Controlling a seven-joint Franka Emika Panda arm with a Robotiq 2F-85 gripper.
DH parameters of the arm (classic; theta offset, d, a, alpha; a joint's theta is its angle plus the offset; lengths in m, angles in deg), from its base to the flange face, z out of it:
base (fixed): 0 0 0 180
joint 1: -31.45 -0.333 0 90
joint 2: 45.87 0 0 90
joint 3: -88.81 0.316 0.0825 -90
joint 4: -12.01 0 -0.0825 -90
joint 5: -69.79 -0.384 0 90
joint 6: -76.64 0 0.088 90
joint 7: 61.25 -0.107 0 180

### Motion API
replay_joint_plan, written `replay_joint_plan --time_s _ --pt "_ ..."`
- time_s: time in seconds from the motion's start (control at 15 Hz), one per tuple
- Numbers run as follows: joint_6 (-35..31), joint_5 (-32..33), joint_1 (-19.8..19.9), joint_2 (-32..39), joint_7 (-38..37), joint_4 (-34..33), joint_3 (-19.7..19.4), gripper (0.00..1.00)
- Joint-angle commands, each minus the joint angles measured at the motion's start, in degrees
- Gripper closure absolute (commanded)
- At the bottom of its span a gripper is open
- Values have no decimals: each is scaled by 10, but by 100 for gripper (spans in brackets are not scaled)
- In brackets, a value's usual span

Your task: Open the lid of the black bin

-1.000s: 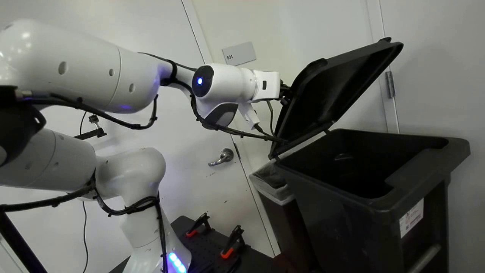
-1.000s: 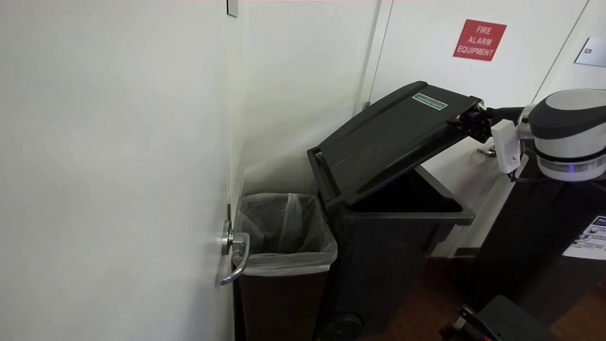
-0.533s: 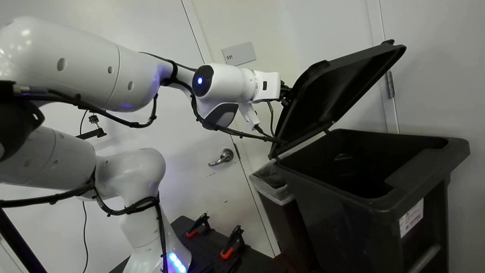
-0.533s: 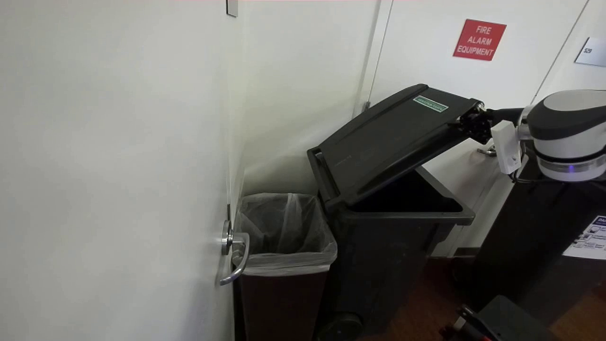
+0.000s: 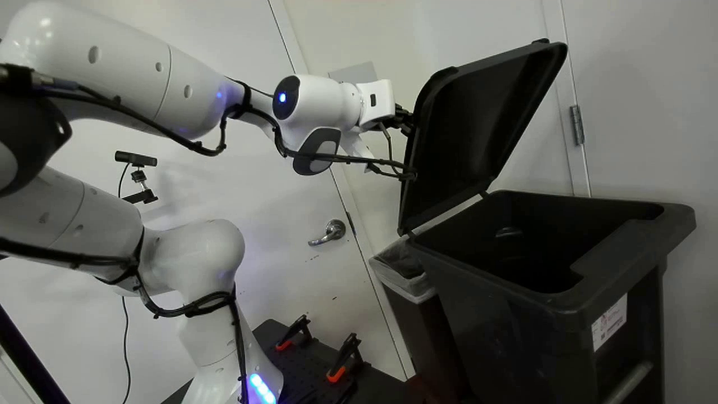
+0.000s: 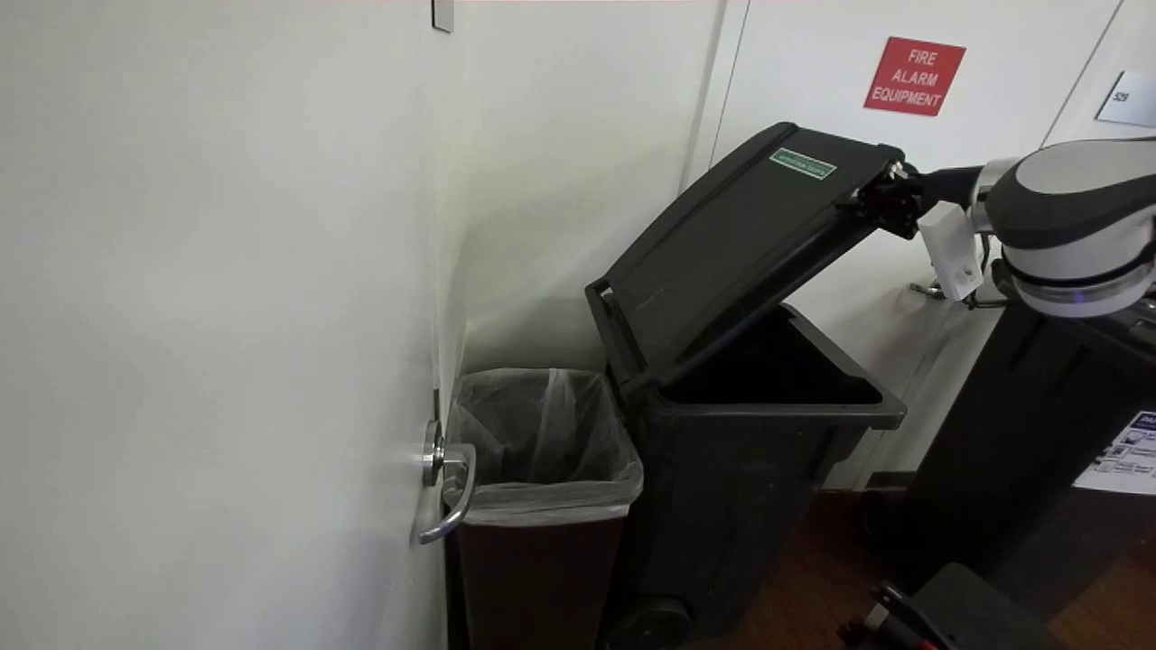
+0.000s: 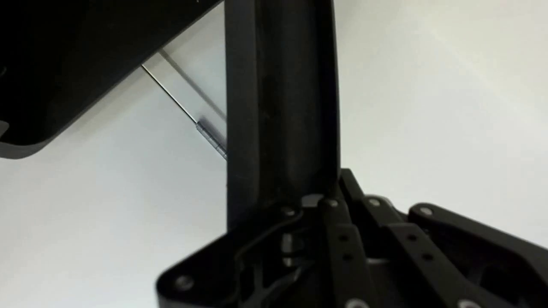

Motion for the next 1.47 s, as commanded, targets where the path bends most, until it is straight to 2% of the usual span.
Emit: replay_joint_plan --time_s 0.0,0.13,0.33,0.53,0.73,1.0,1.27,1.33,1.4 --pt "-7 -4 41 86 -34 -17 93 99" --pt "-7 -8 85 127 -45 -24 154 99" --pt "-7 -18 171 182 -66 -40 268 99" --pt "-8 -38 277 231 -76 -65 399 99" --pt "-7 -90 400 257 -43 -89 540 99" --pt "-7 -149 573 243 -9 -83 733 99" --pt "-1 -188 725 200 -24 -69 919 99" --pt "4 -192 748 190 -35 -71 952 99" --pt "-1 -184 695 194 -70 -75 892 99"
